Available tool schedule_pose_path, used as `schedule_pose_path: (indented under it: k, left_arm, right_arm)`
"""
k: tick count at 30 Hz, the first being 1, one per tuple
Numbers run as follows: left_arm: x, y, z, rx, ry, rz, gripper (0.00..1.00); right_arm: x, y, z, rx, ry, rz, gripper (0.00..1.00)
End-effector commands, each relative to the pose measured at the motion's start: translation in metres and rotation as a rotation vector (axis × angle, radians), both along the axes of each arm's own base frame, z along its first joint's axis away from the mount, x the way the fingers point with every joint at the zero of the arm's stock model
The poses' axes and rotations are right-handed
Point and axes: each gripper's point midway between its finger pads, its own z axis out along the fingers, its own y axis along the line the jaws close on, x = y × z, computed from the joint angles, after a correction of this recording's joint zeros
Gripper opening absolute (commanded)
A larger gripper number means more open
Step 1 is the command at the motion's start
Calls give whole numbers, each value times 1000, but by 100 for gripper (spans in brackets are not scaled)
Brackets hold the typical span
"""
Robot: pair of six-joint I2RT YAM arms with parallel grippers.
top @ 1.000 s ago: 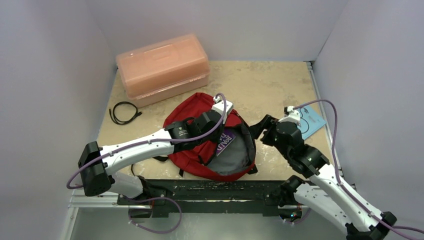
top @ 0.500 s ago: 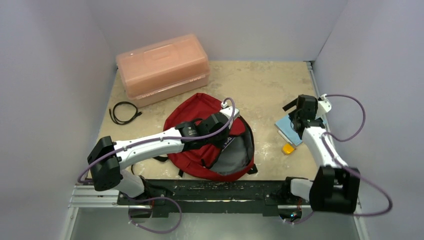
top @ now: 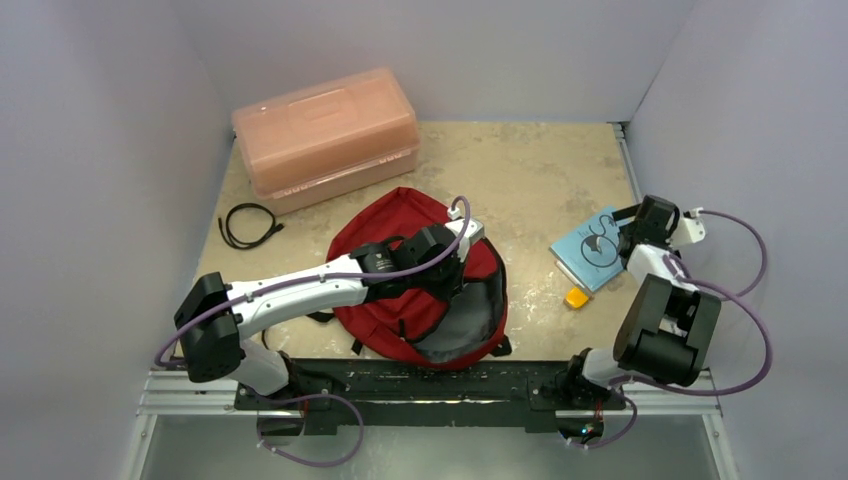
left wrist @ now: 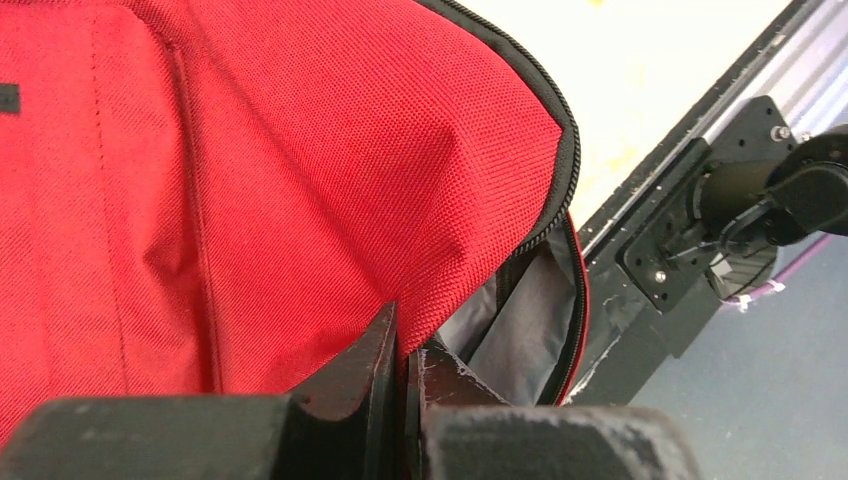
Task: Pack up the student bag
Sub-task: Move the book to the center of the board.
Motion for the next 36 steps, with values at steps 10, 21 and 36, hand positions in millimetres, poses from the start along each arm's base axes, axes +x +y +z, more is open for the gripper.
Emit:
schedule_pose_path:
  k: [10, 21, 36]
  left_arm:
    - [-18, -11, 39, -148, 23, -73, 23]
    - [-23, -17, 56, -195, 16, -111, 48]
    - [-32, 6, 88, -261, -63, -129, 74]
  right_arm:
    - [7, -5, -46, 13, 46, 48, 99]
    - [3, -6, -19, -87, 107, 28, 99]
    - [-23, -18, -45, 2, 74, 33, 99]
